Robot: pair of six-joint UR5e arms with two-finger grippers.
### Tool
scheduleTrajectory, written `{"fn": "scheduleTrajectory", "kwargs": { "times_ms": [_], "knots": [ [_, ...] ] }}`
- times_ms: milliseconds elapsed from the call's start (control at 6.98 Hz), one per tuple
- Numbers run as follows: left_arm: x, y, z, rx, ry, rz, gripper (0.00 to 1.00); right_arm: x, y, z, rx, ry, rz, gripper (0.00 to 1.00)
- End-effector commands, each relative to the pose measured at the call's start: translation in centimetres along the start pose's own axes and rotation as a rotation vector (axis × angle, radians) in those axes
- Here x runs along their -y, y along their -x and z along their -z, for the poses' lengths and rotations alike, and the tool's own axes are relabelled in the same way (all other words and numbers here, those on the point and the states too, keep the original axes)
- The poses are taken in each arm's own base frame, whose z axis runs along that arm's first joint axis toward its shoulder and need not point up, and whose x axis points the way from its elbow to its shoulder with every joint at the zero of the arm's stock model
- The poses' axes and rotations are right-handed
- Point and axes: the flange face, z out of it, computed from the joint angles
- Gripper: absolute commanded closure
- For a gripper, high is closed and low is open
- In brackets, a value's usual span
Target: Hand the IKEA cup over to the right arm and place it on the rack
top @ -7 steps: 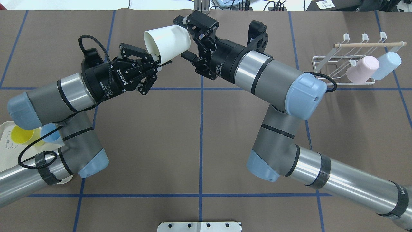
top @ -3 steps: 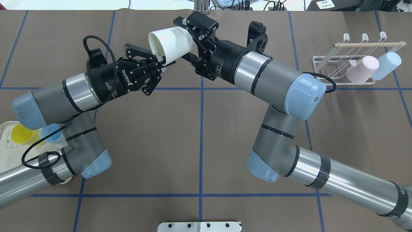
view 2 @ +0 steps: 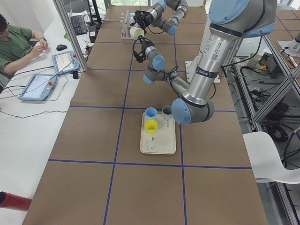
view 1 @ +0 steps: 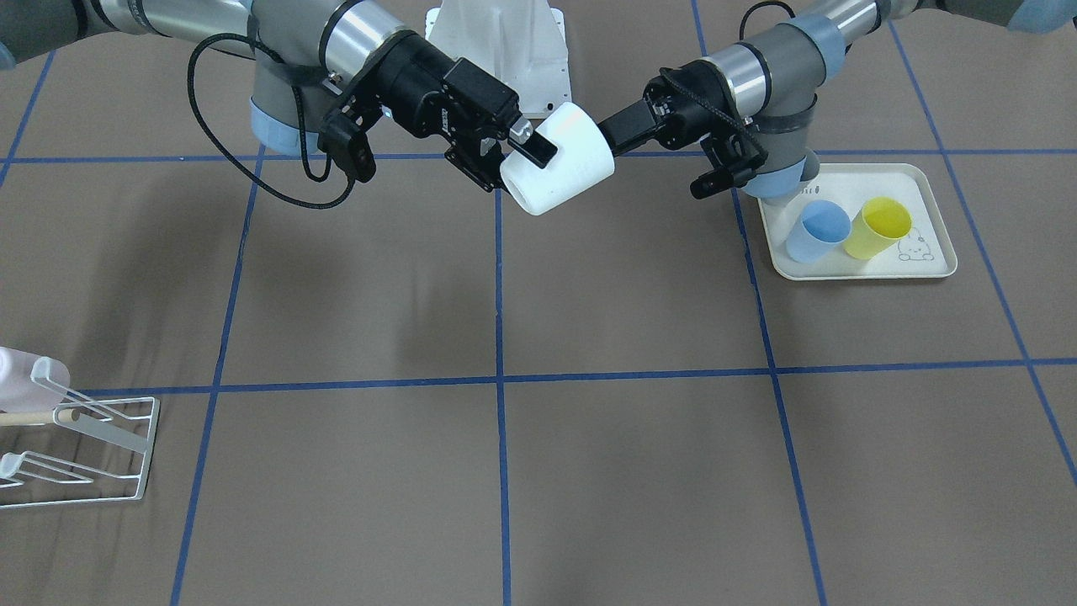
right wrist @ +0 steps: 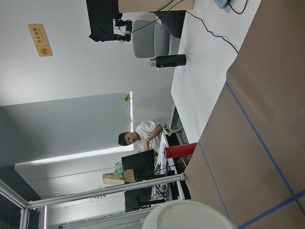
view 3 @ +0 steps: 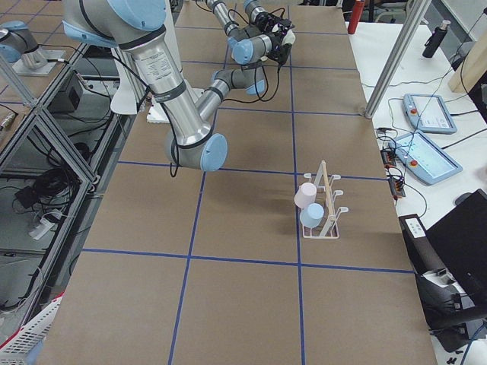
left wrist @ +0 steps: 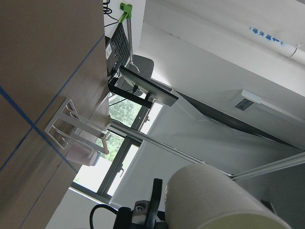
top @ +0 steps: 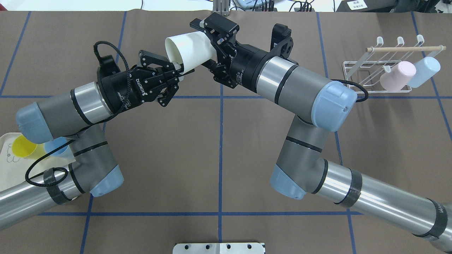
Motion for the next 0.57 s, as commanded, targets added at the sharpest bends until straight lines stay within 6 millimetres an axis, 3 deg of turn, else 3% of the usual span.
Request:
{"fn": "scheduleTrajectory", "kwargs": {
  "times_ms": [0, 287, 430],
  "knots": [
    [-0.19, 0.3, -0.06, 0.003, 0.003, 0.004, 1.0, 0.08, -0.02, -0.09, 0.002, -0.008, 0.0, 0.0],
    [-0.28, 0.22, -0.13, 0.002, 0.004, 0.004, 1.0, 0.12, -0.13, -0.2, 0.0, -0.009, -0.001, 0.02],
    [-0.36, 0.16, -0.33, -0.005, 0.002, 0.005, 1.0, 0.05, -0.18, -0.21, 0.0, -0.008, -0.003, 0.18]
  ]
}}
